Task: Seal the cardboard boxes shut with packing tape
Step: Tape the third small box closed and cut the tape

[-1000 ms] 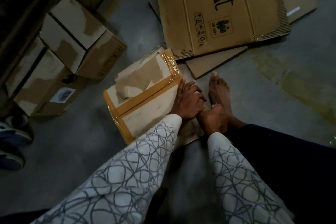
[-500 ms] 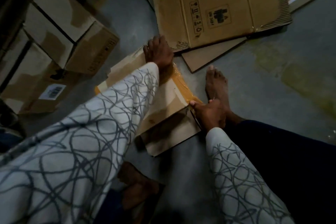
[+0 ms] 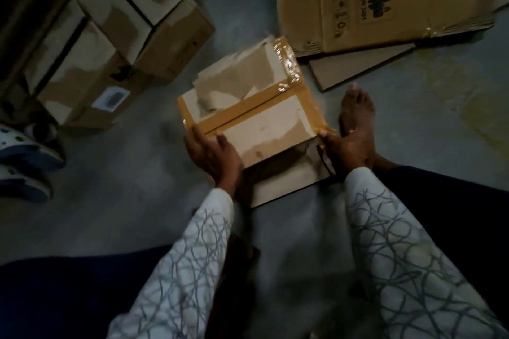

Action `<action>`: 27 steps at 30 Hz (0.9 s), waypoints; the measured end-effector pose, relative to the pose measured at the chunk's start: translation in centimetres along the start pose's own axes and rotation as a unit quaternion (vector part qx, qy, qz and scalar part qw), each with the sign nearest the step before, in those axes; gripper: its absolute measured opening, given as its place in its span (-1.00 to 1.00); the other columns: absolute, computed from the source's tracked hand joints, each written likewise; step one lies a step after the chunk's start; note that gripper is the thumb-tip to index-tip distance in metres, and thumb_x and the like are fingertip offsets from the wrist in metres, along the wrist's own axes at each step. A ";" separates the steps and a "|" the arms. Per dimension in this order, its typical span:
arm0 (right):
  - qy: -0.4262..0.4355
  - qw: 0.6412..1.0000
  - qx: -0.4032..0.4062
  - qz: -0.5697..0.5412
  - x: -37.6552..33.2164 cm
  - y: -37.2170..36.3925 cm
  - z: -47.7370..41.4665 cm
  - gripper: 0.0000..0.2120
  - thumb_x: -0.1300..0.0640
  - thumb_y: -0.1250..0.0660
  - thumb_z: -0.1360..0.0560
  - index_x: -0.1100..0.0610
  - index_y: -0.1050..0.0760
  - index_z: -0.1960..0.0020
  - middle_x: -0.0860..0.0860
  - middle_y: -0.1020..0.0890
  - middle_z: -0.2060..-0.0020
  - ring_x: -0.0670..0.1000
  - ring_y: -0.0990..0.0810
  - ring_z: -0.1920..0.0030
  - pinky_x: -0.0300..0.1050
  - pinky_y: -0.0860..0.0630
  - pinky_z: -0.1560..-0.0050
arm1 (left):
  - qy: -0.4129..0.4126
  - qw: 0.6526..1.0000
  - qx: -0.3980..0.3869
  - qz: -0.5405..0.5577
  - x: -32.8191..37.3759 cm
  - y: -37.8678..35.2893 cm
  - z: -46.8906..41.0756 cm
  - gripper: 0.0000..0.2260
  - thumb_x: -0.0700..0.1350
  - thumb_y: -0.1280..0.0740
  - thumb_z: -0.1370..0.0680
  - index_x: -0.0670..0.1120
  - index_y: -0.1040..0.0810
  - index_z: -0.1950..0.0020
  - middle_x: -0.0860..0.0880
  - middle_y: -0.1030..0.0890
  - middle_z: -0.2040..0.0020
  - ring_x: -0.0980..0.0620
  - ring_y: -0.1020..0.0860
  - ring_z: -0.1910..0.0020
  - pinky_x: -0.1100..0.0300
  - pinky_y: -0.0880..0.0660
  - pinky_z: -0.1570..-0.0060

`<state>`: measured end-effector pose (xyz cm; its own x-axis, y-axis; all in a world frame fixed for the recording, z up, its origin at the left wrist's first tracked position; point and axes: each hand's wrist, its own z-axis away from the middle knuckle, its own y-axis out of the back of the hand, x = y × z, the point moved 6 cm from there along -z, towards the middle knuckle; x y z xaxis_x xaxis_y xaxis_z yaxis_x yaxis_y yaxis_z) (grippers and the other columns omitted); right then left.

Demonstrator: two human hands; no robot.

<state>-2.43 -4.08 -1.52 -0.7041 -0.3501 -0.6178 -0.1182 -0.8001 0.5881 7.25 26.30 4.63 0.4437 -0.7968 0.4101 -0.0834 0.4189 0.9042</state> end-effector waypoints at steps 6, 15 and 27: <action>0.063 0.992 0.032 0.102 -1.1 -0.6 0.7 0.01 -0.33 -0.22 -0.43 0.11 0.18 -0.64 0.13 0.09 -0.63 0.16 0.14 -0.62 0.15 0.06 -0.59 | 0.246 0.912 -0.144 0.296 -9.4 -0.7 2.8 -0.70 -0.05 -0.12 -0.72 -0.15 -0.51 -0.32 -0.13 -0.59 -0.18 -0.05 -0.55 -0.05 0.16 -0.50 -0.04; -0.053 0.998 -0.012 0.012 0.4 -0.3 -0.3 -0.05 -0.34 -0.48 -0.26 0.15 -0.37 -0.49 0.15 -0.46 -0.42 0.20 -0.44 -0.41 0.07 -0.39 -0.40 | 0.213 0.923 -0.169 0.274 -9.3 -3.9 -7.3 -0.45 0.31 -0.12 -0.49 -0.04 -0.54 -0.24 -0.20 -0.57 -0.29 -0.22 -0.53 -0.27 -0.15 -0.43 -0.36; 0.087 0.992 0.008 0.086 -1.6 -0.7 1.2 0.05 -0.34 -0.31 -0.41 0.09 0.14 -0.65 0.02 0.15 -0.63 0.04 0.21 -0.62 0.18 0.06 -0.58 | -0.215 0.957 -0.107 0.161 1.9 1.9 5.1 -0.81 -0.14 -0.24 -0.50 -0.04 -0.57 -0.06 -0.08 -0.61 -0.02 -0.13 -0.57 -0.03 -0.11 -0.51 -0.09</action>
<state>-2.08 -2.38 -0.35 -0.5837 -0.5609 -0.5871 -0.0177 -0.7141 0.6998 3.43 23.33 7.70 0.0140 -0.6976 0.7164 0.0518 0.7160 0.6962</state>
